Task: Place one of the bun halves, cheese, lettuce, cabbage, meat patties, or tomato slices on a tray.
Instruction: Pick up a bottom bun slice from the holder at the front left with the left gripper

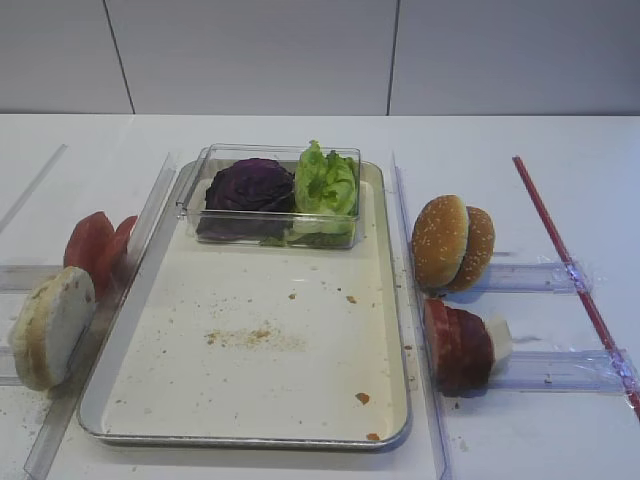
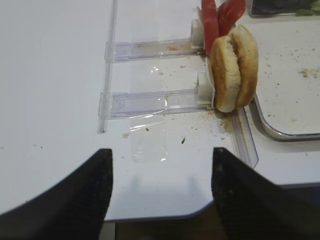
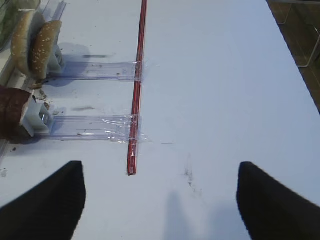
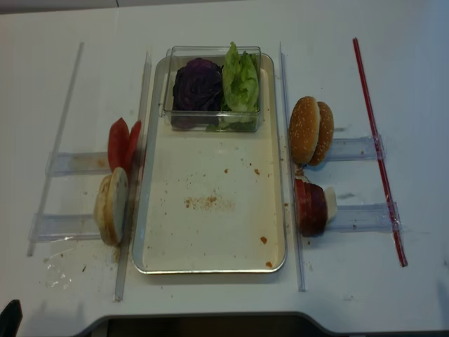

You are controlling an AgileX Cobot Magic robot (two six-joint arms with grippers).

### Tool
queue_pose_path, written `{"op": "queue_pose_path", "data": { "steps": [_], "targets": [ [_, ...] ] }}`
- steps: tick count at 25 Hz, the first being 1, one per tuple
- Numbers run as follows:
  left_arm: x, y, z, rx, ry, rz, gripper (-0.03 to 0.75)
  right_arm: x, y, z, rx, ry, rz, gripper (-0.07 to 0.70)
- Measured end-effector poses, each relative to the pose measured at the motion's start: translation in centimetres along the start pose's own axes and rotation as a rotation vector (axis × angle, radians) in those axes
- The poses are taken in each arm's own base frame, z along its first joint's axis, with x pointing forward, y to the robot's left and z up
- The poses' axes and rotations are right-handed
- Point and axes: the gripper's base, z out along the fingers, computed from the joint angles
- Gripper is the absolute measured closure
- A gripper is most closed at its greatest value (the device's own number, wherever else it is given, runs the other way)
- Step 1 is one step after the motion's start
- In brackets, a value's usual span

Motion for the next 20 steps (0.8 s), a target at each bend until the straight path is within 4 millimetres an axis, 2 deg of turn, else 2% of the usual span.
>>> {"op": "queue_pose_path", "data": {
  "steps": [11,20],
  "targets": [
    [0.0,0.0,0.0,0.0,0.0,0.0,0.304,0.0,0.0,0.0,0.0,0.0,0.0,0.108],
    [0.0,0.0,0.0,0.0,0.0,0.0,0.304,0.0,0.0,0.0,0.0,0.0,0.002,0.121]
  ]
}}
